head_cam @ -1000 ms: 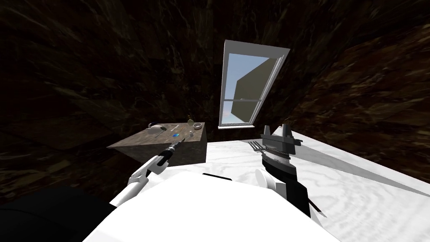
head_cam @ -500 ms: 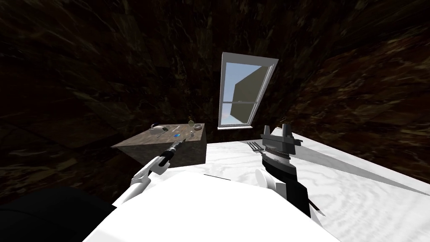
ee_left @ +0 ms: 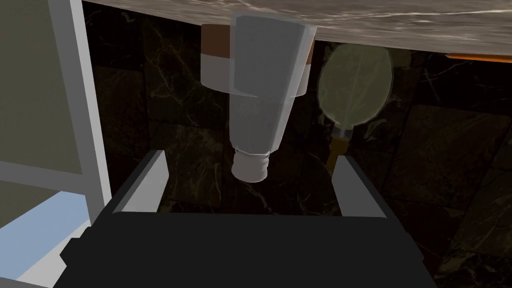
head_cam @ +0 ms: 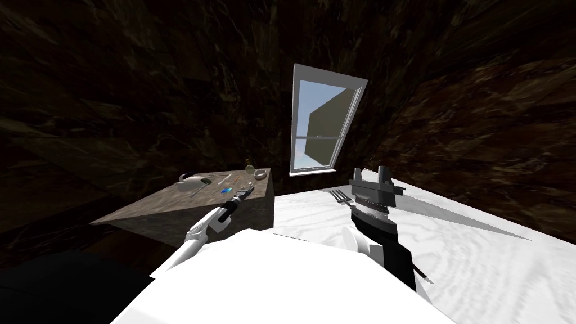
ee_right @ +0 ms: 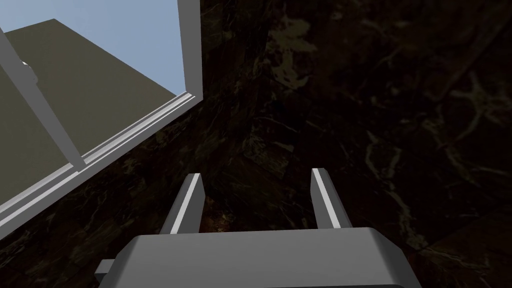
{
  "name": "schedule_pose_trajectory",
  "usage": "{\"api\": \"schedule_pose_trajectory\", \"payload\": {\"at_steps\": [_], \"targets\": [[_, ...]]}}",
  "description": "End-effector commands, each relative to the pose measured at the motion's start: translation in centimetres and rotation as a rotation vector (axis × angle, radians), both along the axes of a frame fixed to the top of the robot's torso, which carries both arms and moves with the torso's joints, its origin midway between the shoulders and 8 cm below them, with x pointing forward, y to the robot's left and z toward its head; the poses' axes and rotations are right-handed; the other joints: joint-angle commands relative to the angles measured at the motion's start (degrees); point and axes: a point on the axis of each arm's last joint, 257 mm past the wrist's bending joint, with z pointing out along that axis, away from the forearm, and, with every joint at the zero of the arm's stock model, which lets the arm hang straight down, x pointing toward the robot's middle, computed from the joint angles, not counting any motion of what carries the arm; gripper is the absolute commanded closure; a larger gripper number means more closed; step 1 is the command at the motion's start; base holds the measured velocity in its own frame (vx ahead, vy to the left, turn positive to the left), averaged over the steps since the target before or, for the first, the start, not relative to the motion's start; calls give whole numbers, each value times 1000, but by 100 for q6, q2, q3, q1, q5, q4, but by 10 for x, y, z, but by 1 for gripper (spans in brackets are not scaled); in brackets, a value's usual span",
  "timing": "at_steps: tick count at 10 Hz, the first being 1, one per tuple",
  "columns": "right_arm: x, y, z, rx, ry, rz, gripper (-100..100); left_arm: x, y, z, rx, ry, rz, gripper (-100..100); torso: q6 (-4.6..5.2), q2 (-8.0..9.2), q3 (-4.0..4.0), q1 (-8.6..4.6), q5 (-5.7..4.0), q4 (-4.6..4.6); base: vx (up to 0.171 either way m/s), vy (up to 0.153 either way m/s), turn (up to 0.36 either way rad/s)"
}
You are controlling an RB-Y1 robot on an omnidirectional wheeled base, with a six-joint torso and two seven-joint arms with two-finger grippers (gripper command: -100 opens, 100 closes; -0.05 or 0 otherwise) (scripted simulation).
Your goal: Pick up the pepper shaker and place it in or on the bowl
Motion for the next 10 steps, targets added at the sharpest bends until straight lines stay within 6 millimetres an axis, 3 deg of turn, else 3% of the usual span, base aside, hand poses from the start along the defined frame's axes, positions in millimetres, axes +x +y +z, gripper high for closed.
{"api": "schedule_pose_trajectory", "payload": {"at_steps": [1,2,3,4,5,9,10], "targets": [[0,0,0,0,0,0,0,0,0,0,0,0,0,-100,0,0,0,0,0,0,65,63,-29],[0,0,0,0,0,0,0,1,-1,0,5,0,-4,0,-3,29,16,-17,-2,5,14,11,2],[0,0,0,0,0,0,0,7,5,1,2,-7,27,-100,-3,51,29,-35,-7,11,-6,39,-215],[0,0,0,0,0,0,0,4,2,0,2,-5,12,-100,3,62,36,-31,-6,14,-5,29,-64],[0,0,0,0,0,0,0,4,2,1,3,-5,15,100,-5,67,39,-34,-7,15,1,5,11],[0,0,0,0,0,0,0,5,2,1,5,-5,14,100,-4,67,39,-43,-5,14,0,0,0],[0,0,0,0,0,0,0,4,2,1,5,-5,14,0,-4,67,39,-43,-6,14,0,0,0]]}}
